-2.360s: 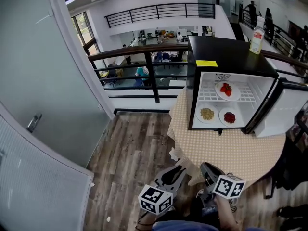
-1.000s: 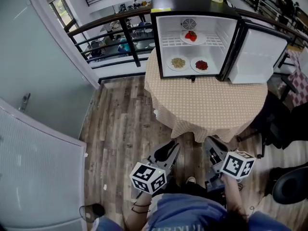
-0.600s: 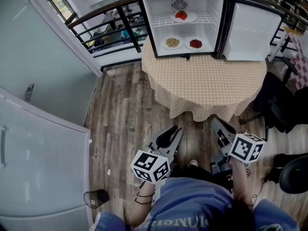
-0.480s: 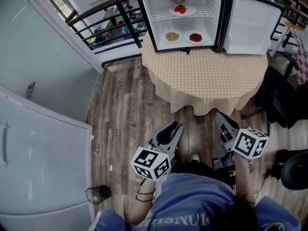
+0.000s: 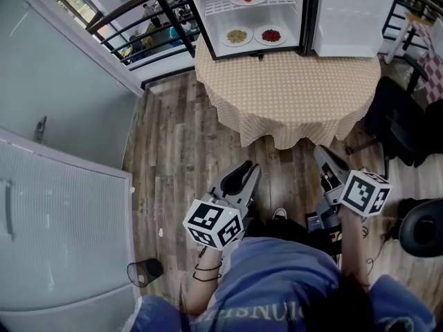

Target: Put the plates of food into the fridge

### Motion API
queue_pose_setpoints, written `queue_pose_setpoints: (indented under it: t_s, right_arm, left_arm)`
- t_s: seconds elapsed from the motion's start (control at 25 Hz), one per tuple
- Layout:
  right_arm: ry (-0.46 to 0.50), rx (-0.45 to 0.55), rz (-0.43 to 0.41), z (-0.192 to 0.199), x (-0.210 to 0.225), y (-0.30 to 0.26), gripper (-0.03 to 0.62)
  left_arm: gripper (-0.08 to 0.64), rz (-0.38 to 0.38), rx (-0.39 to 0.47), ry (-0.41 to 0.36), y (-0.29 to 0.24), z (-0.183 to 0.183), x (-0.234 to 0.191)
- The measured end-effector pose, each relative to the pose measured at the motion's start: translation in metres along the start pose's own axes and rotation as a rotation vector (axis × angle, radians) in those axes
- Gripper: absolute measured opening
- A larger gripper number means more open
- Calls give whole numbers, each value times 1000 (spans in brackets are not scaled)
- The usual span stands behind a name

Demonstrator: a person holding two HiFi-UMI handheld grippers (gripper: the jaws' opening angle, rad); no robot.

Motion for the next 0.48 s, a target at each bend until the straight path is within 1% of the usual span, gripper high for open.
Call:
queue_pose_setpoints:
  t_s: [0.2,0.36,0.48]
  right_arm:
    - [-12,-8,-40,1,9,-5,35]
    - [6,-4,-12,-5,3,-3,35]
    - [-18,-17,-22,-2,7,-5,35]
  left_arm:
    - [84,22,6,-8,-9,-5,5]
    - [84,36,7,-17,-11,-9,9]
    - [84,40,3,-20,-12,-12,10]
Point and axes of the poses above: the fingertips, and each gripper's own axes: y backward along the fingers, x to its right, z out of its underside, the point moved 8 cm from there along y, backward along the fingers, and after that the axes turned 4 degrees about -z, right-handed, at the moved point
